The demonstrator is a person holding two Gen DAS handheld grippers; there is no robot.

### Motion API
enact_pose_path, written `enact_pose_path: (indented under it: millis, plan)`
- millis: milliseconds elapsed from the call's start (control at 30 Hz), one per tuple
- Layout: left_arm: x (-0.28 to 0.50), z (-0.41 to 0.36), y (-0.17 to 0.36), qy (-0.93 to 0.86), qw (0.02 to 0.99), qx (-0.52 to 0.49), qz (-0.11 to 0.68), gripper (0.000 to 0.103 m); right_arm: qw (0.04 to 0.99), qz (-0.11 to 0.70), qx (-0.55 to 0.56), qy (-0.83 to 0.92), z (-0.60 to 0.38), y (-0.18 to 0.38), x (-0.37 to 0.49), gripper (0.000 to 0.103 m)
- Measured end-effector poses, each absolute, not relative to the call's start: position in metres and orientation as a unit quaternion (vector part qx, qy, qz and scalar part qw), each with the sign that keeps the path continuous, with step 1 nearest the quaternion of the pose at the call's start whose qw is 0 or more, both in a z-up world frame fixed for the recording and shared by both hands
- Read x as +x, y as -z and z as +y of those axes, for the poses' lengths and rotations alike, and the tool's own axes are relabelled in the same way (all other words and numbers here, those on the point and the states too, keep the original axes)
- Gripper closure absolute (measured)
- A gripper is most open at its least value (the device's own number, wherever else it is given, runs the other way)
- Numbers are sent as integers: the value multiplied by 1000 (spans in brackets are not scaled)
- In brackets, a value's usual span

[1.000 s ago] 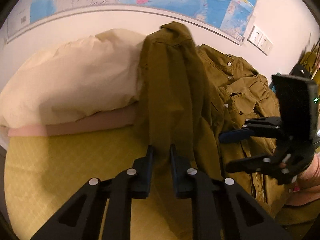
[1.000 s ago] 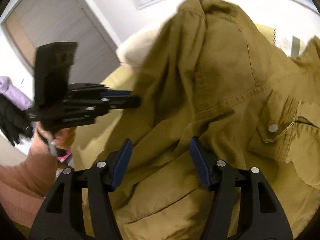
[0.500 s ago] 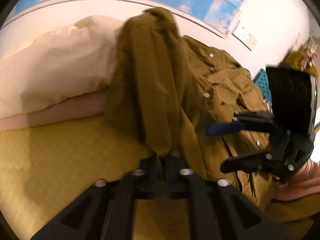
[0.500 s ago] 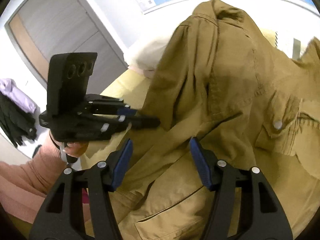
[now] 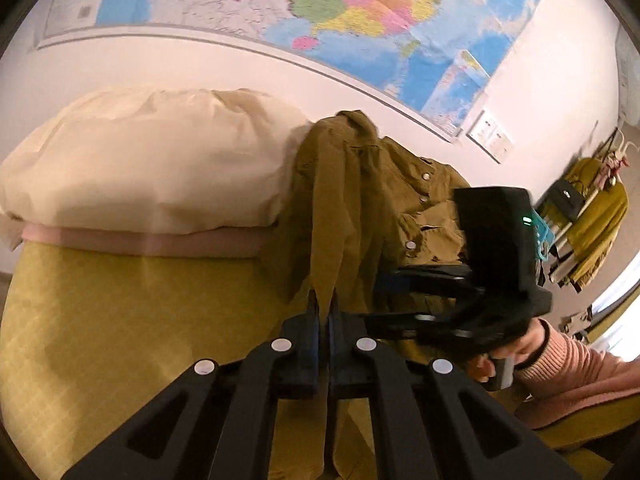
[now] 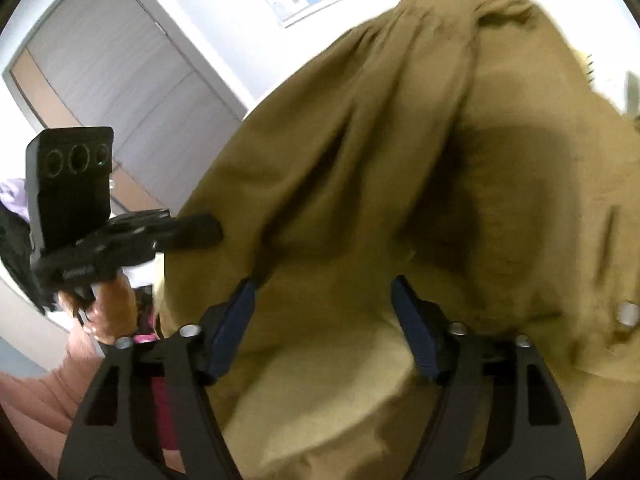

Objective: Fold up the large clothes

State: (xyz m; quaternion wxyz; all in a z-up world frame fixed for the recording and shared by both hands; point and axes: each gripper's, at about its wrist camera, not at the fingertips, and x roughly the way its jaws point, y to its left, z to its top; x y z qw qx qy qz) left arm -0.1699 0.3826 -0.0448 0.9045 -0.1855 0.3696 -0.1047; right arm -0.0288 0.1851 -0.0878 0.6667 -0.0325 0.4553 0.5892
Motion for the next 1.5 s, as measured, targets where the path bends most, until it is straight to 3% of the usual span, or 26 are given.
enact_pose_path:
  millis: [33, 200, 300, 433, 500, 600, 667, 700, 733, 867, 933, 1033, 1167, 1400, 1467, 1500]
  plan:
    - [-171, 383, 41, 113, 904, -184, 370, 101, 651, 460, -29, -603, 187, 87, -30, 98]
    - [-176, 355, 6, 184, 903, -172, 348, 99, 653, 397, -33, -644, 134, 13, -31, 99]
    - [-174, 316, -28, 260, 901, -151, 312, 91, 691, 346, -42, -634, 79, -50, -23, 99]
    - [-166, 264, -56, 343, 893, -108, 271, 61, 765, 312, -113, -552, 1, -109, -4, 99]
    - [-153, 239, -58, 367, 889, -79, 260, 58, 785, 332, -137, -505, -32, -120, 15, 99]
    - [-123, 223, -42, 365, 885, -77, 278, 56, 807, 373, -190, -417, -63, -108, 38, 92]
    - [-97, 216, -21, 330, 887, -74, 314, 56, 816, 407, -205, -355, -79, -78, 62, 76]
    - [-81, 211, -3, 310, 883, -72, 345, 56, 819, 416, -197, -342, -87, -64, 68, 49]
    - [-69, 210, 9, 298, 880, -71, 364, 57, 822, 427, -188, -328, -96, -49, 73, 30]
    - [-38, 204, 56, 233, 872, -42, 429, 59, 838, 422, -108, -328, -137, -12, 68, 22]
    - [-36, 205, 67, 218, 871, -30, 439, 61, 843, 416, -72, -333, -167, -2, 59, 13]
    - [-38, 209, 65, 214, 879, -10, 426, 60, 841, 425, -33, -332, -204, 31, 41, 11]
    - [-40, 206, 58, 209, 891, 15, 403, 49, 832, 423, 22, -358, -242, 55, 18, 7]
    - [-30, 199, 66, 181, 891, 46, 414, 48, 844, 365, 28, -392, -256, 58, -29, 7]
    - [-22, 196, 75, 155, 887, 61, 430, 49, 849, 370, -3, -377, -244, 63, -30, 11]
    - [-19, 195, 80, 145, 886, 63, 436, 51, 847, 379, -10, -372, -237, 67, -26, 27]
